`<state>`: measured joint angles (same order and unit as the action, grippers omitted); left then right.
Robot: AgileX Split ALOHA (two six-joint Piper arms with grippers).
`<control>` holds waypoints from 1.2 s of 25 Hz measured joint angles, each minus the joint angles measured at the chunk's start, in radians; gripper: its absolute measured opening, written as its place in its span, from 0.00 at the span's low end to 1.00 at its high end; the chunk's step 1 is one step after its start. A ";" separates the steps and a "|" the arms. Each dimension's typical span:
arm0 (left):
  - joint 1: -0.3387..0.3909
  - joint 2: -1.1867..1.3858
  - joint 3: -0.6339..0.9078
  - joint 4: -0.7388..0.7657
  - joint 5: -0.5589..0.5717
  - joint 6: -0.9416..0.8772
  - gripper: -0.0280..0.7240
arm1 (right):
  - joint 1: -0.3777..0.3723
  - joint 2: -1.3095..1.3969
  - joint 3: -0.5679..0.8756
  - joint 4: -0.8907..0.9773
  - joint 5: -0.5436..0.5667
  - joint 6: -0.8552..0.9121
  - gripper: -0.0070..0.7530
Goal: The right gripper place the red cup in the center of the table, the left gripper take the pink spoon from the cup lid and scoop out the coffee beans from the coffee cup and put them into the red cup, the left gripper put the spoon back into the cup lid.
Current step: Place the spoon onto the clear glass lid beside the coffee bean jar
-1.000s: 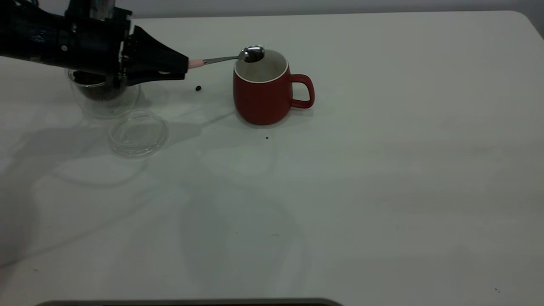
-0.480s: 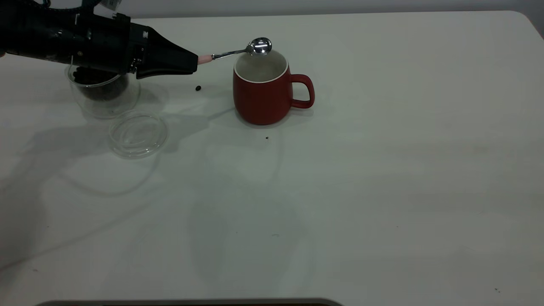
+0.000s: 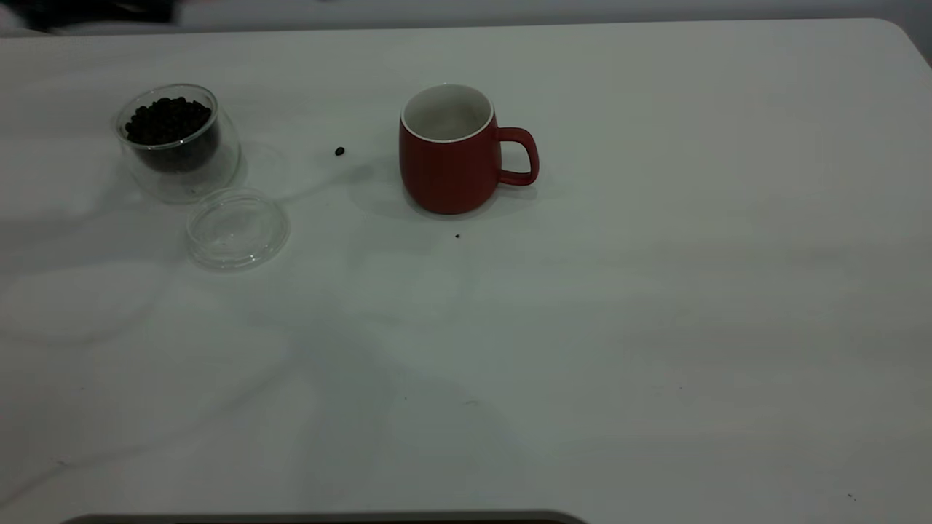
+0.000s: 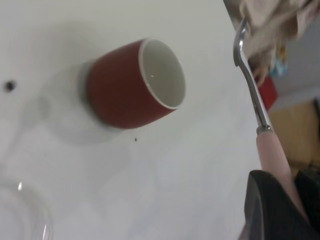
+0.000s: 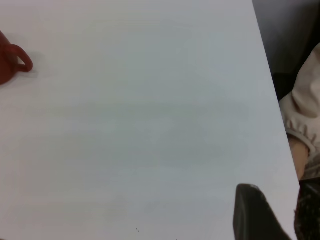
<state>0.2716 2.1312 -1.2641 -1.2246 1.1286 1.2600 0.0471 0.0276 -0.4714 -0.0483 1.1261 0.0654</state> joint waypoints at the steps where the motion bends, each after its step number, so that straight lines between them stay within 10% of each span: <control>1: 0.039 -0.003 0.000 0.009 0.007 -0.042 0.20 | 0.000 0.000 0.000 0.000 0.000 0.000 0.32; 9: 0.220 0.007 0.001 0.213 0.022 -0.206 0.20 | 0.000 0.000 0.000 0.000 0.000 0.000 0.32; 30: 0.218 0.330 0.001 0.155 -0.104 -0.157 0.20 | 0.000 0.000 0.000 0.000 0.000 0.000 0.32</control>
<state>0.4893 2.4611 -1.2632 -1.0693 1.0250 1.1027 0.0471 0.0276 -0.4714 -0.0483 1.1261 0.0654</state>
